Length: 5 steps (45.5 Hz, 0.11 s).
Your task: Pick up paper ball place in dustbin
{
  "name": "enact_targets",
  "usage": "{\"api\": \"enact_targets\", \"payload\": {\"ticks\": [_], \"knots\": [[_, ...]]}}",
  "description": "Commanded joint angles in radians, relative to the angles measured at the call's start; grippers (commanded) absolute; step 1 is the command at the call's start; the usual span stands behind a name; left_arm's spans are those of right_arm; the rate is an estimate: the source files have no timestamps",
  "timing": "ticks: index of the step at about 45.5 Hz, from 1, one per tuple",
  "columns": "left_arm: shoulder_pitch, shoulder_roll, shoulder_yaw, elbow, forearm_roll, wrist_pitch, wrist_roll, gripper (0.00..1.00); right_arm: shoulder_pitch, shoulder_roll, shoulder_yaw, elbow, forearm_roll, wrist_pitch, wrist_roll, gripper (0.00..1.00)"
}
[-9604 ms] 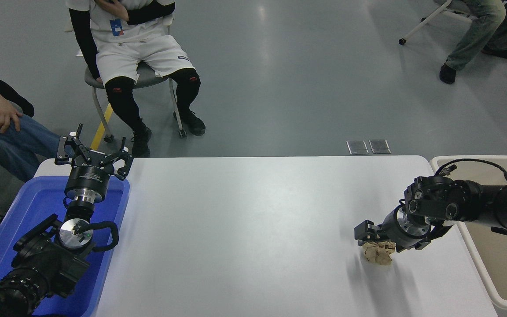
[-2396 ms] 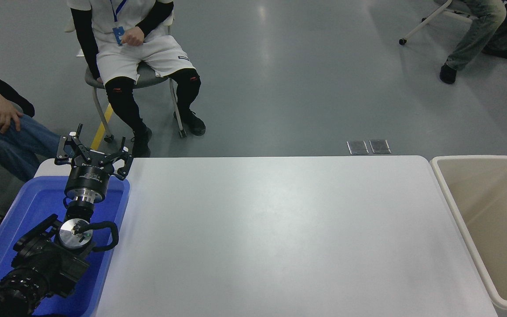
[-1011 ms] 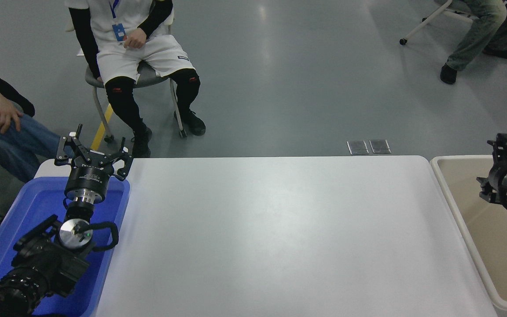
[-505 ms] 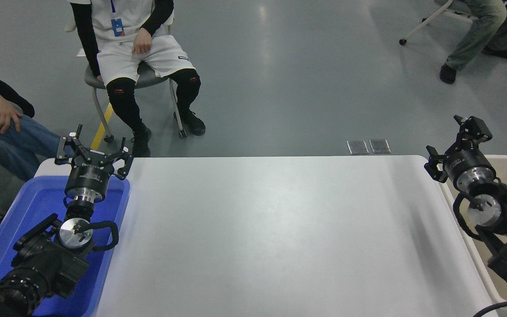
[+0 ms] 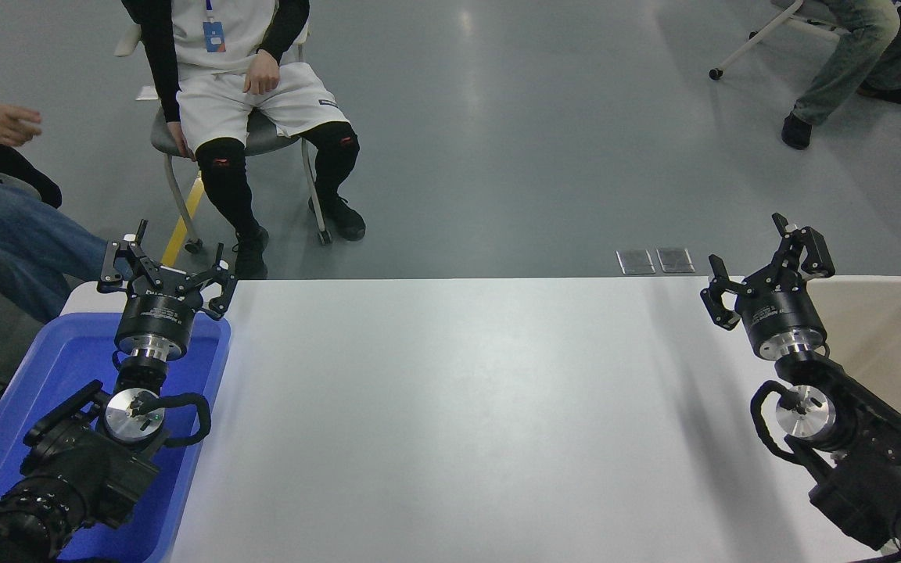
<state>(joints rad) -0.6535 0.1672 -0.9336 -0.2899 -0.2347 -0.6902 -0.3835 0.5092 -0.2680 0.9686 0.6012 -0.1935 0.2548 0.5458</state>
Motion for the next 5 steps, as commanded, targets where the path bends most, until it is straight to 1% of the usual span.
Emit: {"api": "enact_targets", "payload": {"ticks": [1,5], "knots": [[0.000,0.000,0.001,0.000,0.000,0.000,0.000,0.99,-0.001,0.013,-0.050,0.005,-0.012,0.000,0.039,1.00],[0.000,0.000,0.001,0.000,0.000,0.000,0.000,0.99,0.002,0.013,-0.048,0.006,-0.001,0.000,0.039,1.00]]}}
